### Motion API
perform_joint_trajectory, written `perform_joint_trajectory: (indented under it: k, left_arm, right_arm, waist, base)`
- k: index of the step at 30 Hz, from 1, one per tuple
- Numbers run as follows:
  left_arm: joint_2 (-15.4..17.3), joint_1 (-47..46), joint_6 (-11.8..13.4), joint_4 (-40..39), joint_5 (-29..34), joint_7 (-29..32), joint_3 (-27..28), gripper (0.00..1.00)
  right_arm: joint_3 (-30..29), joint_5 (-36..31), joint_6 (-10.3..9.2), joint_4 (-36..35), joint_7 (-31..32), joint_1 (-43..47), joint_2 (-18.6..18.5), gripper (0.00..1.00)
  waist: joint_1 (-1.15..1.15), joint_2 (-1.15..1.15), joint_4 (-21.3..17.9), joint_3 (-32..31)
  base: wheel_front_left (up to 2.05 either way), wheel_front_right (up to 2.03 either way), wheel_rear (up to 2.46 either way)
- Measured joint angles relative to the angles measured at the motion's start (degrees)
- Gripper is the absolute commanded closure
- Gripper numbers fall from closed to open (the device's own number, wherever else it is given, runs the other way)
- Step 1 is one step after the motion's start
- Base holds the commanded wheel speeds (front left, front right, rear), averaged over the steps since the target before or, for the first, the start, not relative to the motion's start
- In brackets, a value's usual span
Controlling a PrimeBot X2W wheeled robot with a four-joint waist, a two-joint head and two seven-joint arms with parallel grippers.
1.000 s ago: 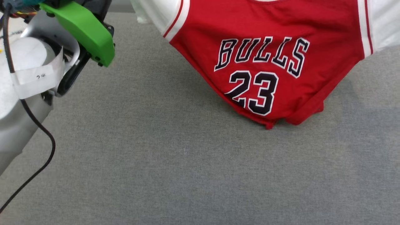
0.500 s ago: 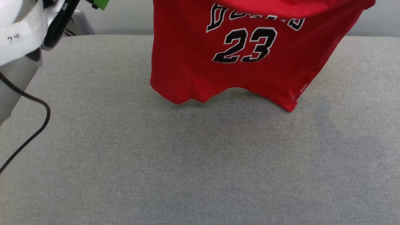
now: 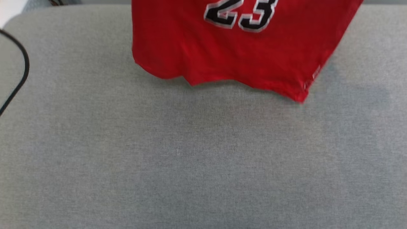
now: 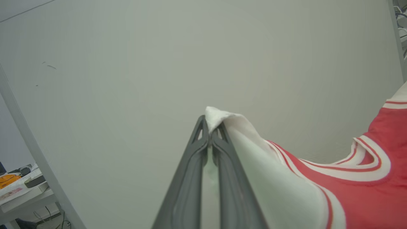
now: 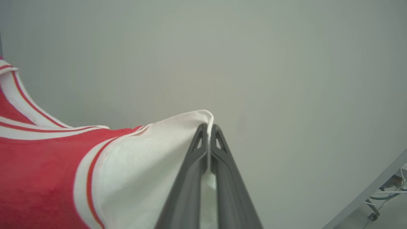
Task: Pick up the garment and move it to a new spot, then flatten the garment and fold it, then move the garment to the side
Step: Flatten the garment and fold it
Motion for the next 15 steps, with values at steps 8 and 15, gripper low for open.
perform_joint_trajectory:
  k: [8,15]
  left_arm:
    - [-4.54,-10.86,-1.01,12.26,2.34,-4.82,0.91,1.00]
    - [-6.98,-16.31,-2.53,19.06,3.50,-7.48,1.44,1.00]
  right_arm:
    - [3.00,-4.53,0.00,12.40,-5.66,-15.42,3.32,1.00]
    - [5.37,-7.03,0.00,21.80,-10.66,-26.19,6.14,1.00]
  waist:
    - [0.00,0.00,-0.48,6.19]
    - [0.00,0.00,-0.80,10.37]
  base:
    - [0.00,0.00,0.00]
    - [0.00,0.00,0.00]
